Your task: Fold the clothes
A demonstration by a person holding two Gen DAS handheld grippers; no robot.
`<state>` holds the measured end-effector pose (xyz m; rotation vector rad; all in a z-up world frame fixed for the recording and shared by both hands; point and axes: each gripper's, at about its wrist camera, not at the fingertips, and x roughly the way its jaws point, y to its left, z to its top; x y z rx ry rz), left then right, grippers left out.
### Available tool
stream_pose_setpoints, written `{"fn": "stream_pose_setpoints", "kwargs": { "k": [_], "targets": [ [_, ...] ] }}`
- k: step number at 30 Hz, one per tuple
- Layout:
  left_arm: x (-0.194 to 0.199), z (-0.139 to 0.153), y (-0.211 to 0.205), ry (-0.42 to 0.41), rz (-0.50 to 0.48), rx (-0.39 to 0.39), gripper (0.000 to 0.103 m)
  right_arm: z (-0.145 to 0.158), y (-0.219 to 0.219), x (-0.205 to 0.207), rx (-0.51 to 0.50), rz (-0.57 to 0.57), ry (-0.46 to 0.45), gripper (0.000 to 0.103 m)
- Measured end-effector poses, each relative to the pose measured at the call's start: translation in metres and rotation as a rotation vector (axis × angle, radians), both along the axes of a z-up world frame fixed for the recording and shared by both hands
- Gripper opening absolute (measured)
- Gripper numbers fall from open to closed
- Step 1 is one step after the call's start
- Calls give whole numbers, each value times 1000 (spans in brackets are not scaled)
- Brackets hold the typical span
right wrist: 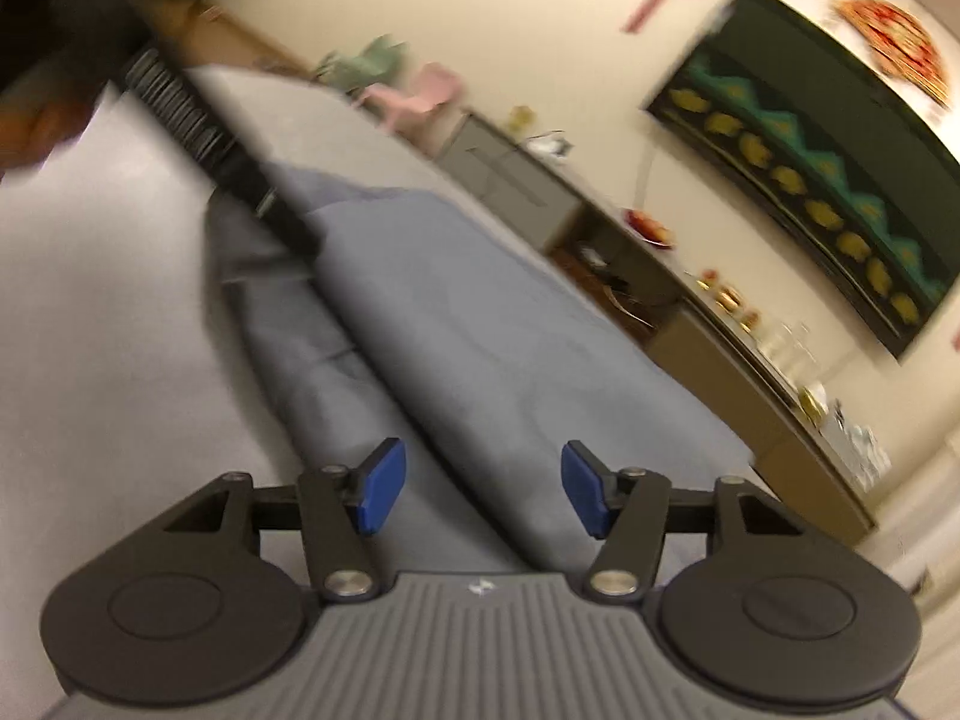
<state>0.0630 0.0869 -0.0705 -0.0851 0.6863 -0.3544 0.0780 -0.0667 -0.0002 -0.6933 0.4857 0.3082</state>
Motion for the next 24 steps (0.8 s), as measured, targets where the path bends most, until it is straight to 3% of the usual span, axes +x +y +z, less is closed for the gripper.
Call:
{"fn": "stream_pose_setpoints", "kwargs": {
  "k": [3, 5, 9, 12, 17, 19, 21, 24],
  "targets": [
    [21, -24, 24, 129, 74, -83, 32, -10, 18, 10, -78, 8, 8, 59],
    [23, -27, 30, 148, 82, -136, 33, -12, 23, 15, -98, -6, 22, 55],
    [24, -27, 25, 143, 85, -133, 33, -14, 26, 25, -112, -36, 78, 26],
    [25, -28, 29, 147, 92, -166, 33, -5, 30, 22, -117, -51, 69, 14],
    [33, -31, 37, 140, 91, -198, 34, 36, 46, 13, 19, -79, 87, 12],
    [32, -32, 40, 138, 88, -203, 34, 25, 60, 9, -17, -56, 121, 12],
    [32, -32, 41, 136, 87, -204, 34, 2, 69, 9, -100, -48, 113, 12],
    [29, -32, 40, 135, 91, -203, 31, -16, 72, 7, -134, -53, 87, 13]
  ]
}}
